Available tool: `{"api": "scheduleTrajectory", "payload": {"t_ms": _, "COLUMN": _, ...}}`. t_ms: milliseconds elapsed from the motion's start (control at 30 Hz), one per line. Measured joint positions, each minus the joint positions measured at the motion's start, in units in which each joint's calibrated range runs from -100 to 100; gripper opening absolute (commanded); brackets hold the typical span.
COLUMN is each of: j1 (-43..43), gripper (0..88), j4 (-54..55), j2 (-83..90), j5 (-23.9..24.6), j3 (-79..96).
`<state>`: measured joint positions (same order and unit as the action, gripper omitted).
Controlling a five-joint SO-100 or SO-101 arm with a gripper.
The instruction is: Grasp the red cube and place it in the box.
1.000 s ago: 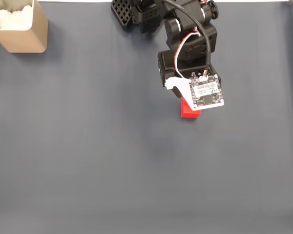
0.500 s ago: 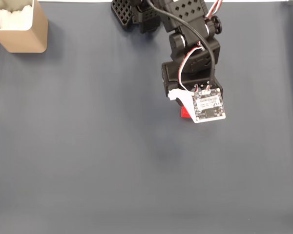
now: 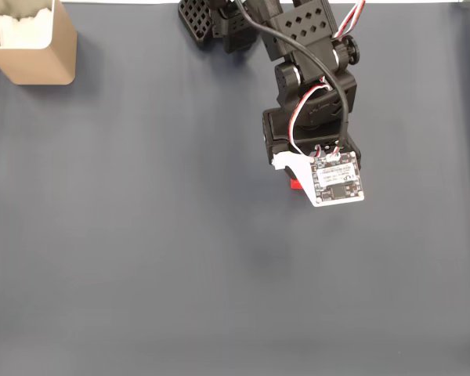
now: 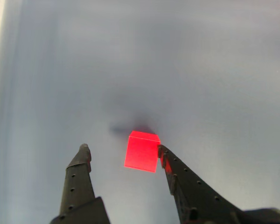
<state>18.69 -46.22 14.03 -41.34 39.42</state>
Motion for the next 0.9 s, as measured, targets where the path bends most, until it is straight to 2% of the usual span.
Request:
{"api": "scheduleTrajectory", "payload": {"t_ms": 533, "j1": -0.1, "gripper": 31.9, "j4": -0.2, "j2": -1.8, "j5": 1.2, "j3": -2.1}}
{"api": "scheduleTrajectory", "payload": {"t_ms": 900, "j1": 0.0, "gripper": 31.9, "j4": -16.2, "j2": 19.4, "j5": 1.9, "j3": 0.7}}
